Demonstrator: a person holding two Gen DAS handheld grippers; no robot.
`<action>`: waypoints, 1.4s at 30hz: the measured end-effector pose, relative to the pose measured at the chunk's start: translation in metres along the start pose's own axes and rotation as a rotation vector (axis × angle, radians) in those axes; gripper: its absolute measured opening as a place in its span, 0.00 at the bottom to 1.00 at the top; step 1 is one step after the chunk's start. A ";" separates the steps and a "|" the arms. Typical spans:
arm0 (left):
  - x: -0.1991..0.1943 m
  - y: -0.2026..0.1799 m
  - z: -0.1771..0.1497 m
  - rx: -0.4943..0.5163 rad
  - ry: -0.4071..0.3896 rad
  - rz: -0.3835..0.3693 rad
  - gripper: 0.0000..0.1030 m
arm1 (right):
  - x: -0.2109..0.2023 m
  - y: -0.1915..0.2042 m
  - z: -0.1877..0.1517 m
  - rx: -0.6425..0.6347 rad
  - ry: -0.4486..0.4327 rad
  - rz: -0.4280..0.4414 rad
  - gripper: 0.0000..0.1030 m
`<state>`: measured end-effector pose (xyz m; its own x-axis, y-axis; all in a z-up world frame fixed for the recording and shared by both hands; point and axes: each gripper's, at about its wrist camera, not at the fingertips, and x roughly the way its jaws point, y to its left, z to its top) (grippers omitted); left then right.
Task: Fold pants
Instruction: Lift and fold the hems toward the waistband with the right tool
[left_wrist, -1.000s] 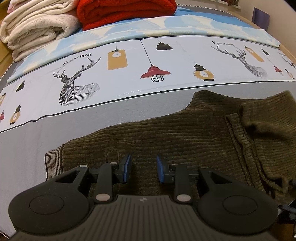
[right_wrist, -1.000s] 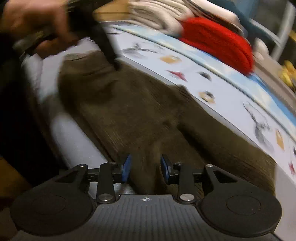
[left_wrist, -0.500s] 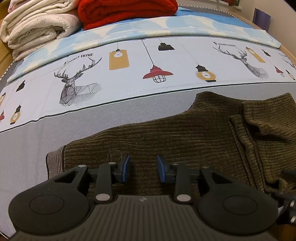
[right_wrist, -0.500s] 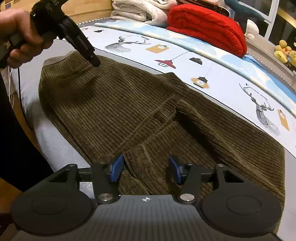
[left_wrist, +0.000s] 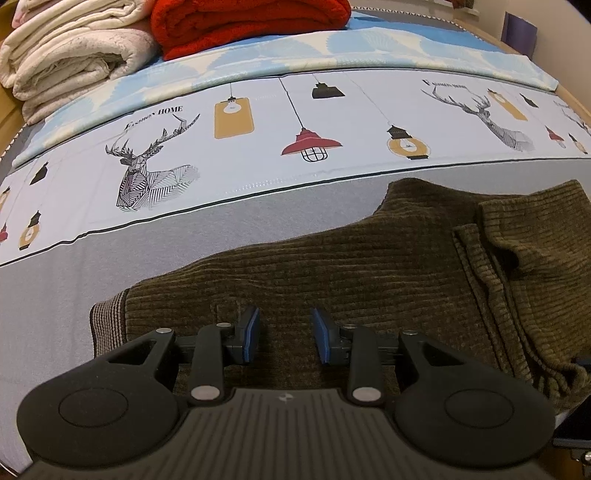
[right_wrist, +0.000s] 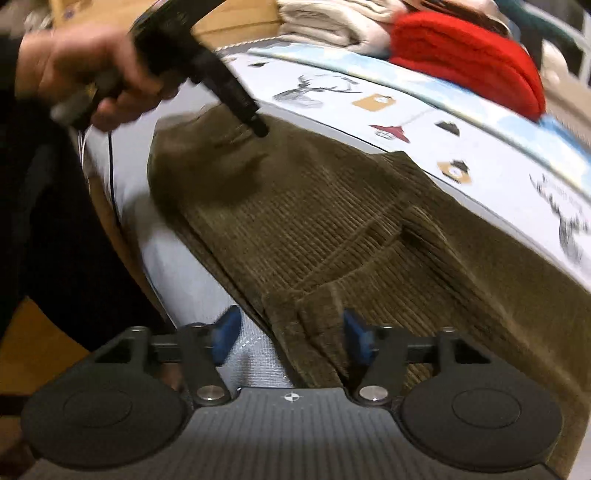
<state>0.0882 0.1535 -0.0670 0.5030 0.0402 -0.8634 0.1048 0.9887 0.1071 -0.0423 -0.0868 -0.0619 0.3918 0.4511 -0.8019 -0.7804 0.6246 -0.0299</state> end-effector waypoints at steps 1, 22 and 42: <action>0.000 0.000 0.000 0.001 0.001 0.002 0.34 | 0.003 0.003 0.000 -0.021 0.006 -0.024 0.66; 0.004 -0.008 0.005 0.011 0.008 -0.003 0.34 | -0.018 0.008 0.005 -0.024 -0.043 0.015 0.35; 0.006 -0.021 0.005 0.044 0.014 -0.002 0.38 | -0.045 -0.064 -0.019 0.373 -0.056 -0.088 0.44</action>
<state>0.0932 0.1317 -0.0714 0.4910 0.0401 -0.8703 0.1441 0.9814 0.1265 -0.0195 -0.1591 -0.0352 0.4835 0.4134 -0.7716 -0.5162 0.8466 0.1301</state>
